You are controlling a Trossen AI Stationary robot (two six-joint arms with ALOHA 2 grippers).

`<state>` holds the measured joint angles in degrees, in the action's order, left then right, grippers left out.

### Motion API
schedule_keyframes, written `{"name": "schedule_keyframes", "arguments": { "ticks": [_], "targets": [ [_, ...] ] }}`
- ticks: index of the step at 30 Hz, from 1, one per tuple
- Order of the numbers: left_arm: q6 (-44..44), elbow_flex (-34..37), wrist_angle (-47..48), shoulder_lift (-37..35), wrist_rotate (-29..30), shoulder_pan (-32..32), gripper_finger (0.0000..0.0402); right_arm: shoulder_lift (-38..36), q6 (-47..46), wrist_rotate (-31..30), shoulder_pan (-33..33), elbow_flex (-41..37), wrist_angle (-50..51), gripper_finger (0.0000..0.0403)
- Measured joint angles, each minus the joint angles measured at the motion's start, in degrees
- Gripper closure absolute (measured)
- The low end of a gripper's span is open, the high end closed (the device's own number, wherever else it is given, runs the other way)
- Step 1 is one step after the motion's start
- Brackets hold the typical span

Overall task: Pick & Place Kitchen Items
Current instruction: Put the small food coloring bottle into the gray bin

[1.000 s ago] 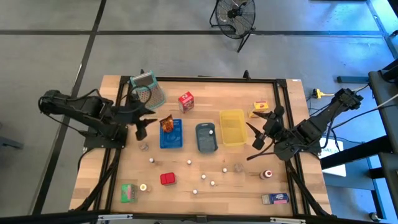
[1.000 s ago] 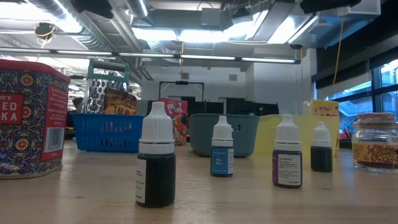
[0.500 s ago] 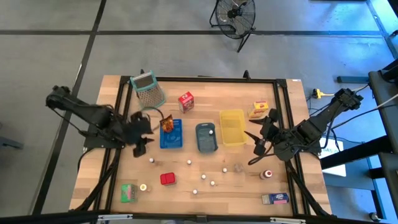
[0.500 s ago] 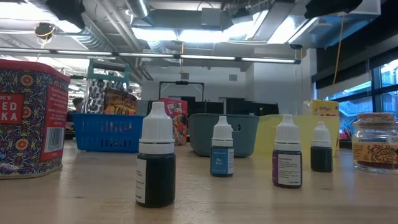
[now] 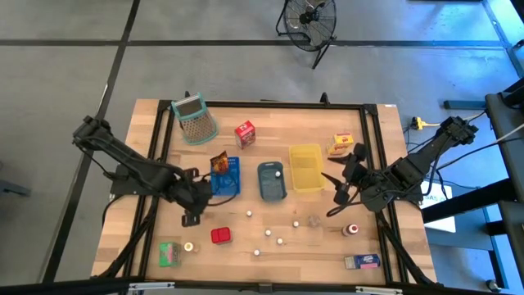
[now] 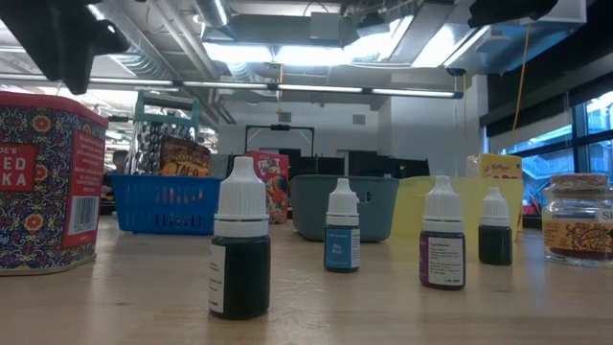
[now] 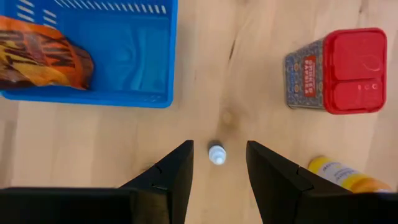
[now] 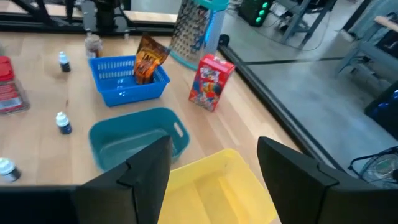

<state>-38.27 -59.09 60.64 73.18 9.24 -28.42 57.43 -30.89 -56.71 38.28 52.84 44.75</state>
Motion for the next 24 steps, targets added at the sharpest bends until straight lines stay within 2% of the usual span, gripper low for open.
{"name": "schedule_keyframes", "arguments": {
  "ticks": [7, 18, 24],
  "targets": [
    [-3.13, 0.00, 0.02, 2.15, -0.44, -1.14, 0.0258, 0.00, -0.11, 4.01, 0.00, 0.00, 0.04, 0.0163],
    [-7.99, 0.00, 0.00, 5.04, -0.51, -4.84, 0.0258, 0.00, 0.33, 4.31, -0.02, 0.00, 0.02, 0.0163],
    [-8.11, 0.00, 0.02, 5.65, 7.68, -9.03, 0.0258, 0.00, 1.38, 4.33, -0.02, 0.00, 0.02, 0.0163]
  ]
}}
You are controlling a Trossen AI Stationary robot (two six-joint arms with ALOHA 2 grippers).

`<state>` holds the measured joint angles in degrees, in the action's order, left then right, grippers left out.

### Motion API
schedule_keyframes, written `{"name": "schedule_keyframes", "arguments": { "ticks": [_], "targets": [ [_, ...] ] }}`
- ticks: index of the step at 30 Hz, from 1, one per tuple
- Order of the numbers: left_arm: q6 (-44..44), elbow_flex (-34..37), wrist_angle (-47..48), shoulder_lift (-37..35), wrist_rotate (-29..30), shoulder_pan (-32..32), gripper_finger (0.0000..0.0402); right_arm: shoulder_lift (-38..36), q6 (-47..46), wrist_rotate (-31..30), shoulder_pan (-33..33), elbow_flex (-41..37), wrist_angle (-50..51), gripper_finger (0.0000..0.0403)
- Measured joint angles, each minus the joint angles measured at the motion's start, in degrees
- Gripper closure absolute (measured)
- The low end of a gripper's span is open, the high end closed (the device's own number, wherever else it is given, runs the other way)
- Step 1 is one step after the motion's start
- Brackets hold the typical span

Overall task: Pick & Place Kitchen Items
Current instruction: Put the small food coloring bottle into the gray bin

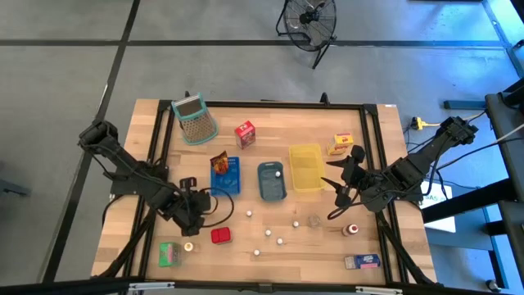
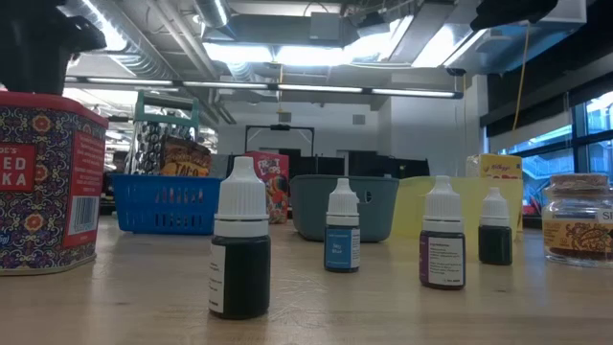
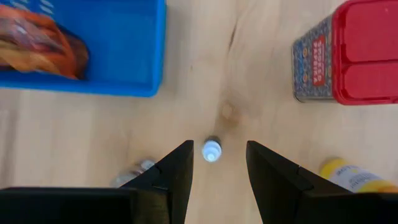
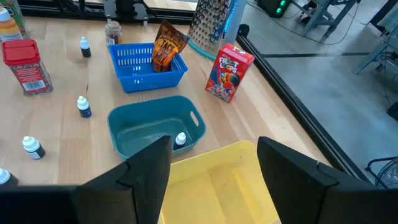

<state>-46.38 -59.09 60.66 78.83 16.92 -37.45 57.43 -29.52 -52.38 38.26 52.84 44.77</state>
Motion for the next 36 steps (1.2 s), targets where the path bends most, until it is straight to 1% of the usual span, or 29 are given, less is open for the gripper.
{"name": "schedule_keyframes", "arguments": {
  "ticks": [4, 9, 11, 18, 25, 28, 31, 36],
  "targets": [
    [-2.63, 0.00, 1.58, -0.02, 1.37, -1.15, 0.0258, 0.00, 0.41, 0.02, 0.00, 0.00, 0.00, 0.0163],
    [-5.38, 1.64, 2.17, -0.07, 0.19, -1.99, 0.0258, 0.00, 0.42, -0.61, 0.00, 0.00, 0.00, 0.0163],
    [-5.89, 2.91, 1.45, -0.07, 0.04, -2.22, 0.0258, -0.01, 0.44, -1.56, 0.00, 0.00, -0.01, 0.0163],
    [-8.03, 7.23, -3.58, -0.08, -1.41, -3.11, 0.0258, 0.00, 0.05, -1.55, 0.00, 0.00, -0.04, 0.0163],
    [-9.50, 10.09, -8.59, -0.11, 1.76, -5.73, 0.0258, 0.00, -0.04, -1.55, 0.00, 0.00, -1.08, 0.0163],
    [-11.61, 11.87, -9.91, -0.11, 1.75, -6.94, 0.0258, 0.00, -0.04, -1.53, 0.00, 0.00, -2.36, 0.0163],
    [-13.65, 13.07, -9.85, -0.11, 1.72, -8.15, 0.0258, -0.02, -0.02, -1.47, 0.00, 0.00, -3.14, 0.0163],
    [-14.23, 14.36, -10.06, -0.11, 3.99, -9.76, 0.0258, -0.02, -0.02, -1.40, 0.00, 0.00, -4.39, 0.0163]
  ]
}}
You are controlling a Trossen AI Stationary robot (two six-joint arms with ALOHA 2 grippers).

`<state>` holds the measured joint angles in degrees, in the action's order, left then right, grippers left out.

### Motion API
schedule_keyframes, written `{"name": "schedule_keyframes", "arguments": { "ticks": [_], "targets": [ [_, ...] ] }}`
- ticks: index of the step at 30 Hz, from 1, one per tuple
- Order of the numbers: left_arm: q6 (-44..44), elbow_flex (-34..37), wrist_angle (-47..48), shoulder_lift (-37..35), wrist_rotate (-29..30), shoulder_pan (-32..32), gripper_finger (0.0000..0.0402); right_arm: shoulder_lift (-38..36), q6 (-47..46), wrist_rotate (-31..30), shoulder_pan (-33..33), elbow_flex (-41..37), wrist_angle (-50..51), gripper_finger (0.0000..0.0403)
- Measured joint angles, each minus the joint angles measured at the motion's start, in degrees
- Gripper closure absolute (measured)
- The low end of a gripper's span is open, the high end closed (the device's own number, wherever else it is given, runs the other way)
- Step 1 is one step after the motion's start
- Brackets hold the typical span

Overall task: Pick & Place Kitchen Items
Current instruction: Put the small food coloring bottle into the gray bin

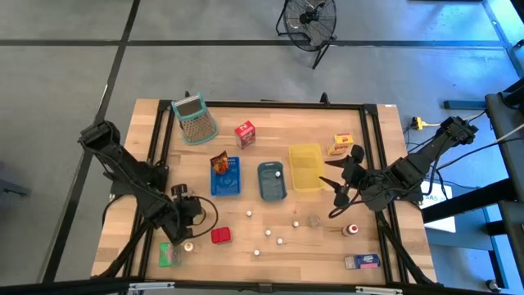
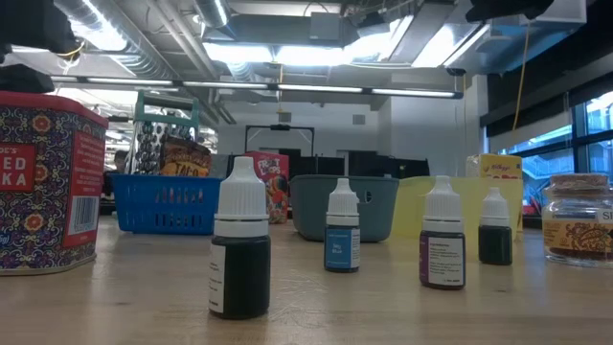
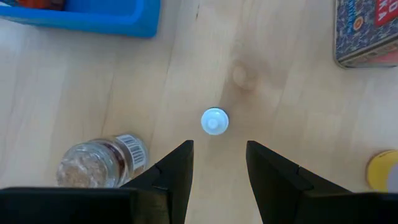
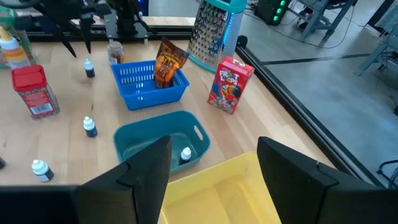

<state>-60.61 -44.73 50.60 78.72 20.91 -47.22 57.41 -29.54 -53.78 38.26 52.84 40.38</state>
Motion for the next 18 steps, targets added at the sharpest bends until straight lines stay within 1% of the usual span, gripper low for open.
{"name": "schedule_keyframes", "arguments": {
  "ticks": [4, 12, 18],
  "targets": [
    [-2.26, 2.51, -1.97, 0.01, -0.26, -0.31, 0.0258, 0.01, 0.00, 0.02, 0.00, 0.00, -1.58, 0.0163],
    [-3.04, 6.71, -8.24, 0.02, 0.35, -0.84, 0.0258, 0.02, 0.02, 0.40, 0.00, 0.00, -2.28, 0.0163],
    [-3.15, 10.16, -15.17, 0.00, 1.10, -0.81, 0.0258, 0.02, 0.02, 0.56, 0.00, 0.00, -2.54, 0.0163]
  ]
}}
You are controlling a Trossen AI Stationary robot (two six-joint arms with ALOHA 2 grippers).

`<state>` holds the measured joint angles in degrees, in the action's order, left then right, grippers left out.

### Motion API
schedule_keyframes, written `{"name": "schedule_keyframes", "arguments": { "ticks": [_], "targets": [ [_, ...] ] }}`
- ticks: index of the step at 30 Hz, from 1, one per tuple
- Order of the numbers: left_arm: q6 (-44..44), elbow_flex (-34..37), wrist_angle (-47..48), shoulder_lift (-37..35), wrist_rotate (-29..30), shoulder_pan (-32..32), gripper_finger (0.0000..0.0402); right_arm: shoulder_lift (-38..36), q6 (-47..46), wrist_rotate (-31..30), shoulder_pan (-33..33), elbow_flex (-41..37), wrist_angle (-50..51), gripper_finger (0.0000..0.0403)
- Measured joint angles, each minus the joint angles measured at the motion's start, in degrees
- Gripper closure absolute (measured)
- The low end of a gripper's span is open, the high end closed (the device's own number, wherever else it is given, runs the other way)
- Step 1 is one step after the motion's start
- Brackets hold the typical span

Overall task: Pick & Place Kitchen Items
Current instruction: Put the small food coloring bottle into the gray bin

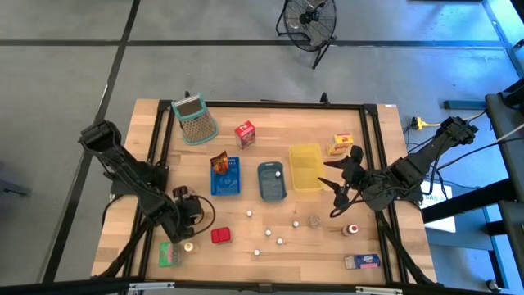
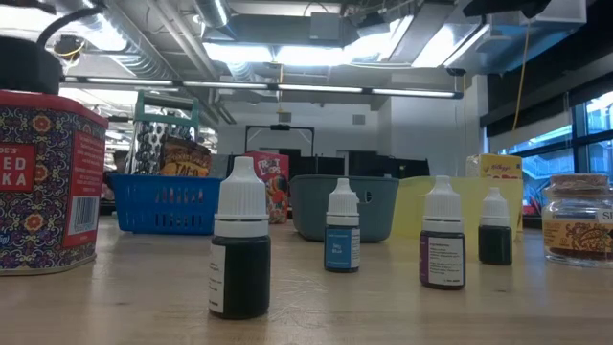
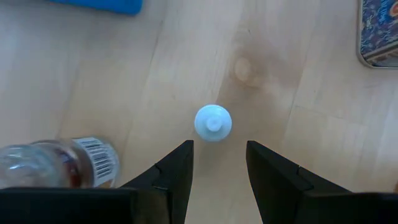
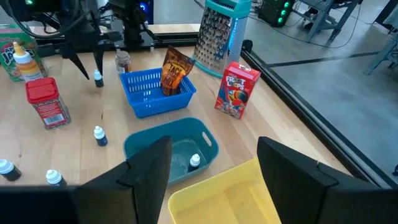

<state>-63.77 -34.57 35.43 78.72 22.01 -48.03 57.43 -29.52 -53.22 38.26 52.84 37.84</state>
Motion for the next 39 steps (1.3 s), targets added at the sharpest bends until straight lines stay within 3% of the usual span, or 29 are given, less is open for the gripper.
{"name": "schedule_keyframes", "arguments": {
  "ticks": [22, 39],
  "targets": [
    [0.48, 5.32, -8.50, 0.00, 7.94, 0.00, 0.0258, 0.00, 0.02, 1.56, 0.02, 0.00, -0.02, 0.0163],
    [0.10, 5.32, -8.75, 0.00, 8.03, 0.01, 0.0260, 0.00, 0.02, 1.56, 0.02, 0.00, -0.87, 0.0163]
  ]
}}
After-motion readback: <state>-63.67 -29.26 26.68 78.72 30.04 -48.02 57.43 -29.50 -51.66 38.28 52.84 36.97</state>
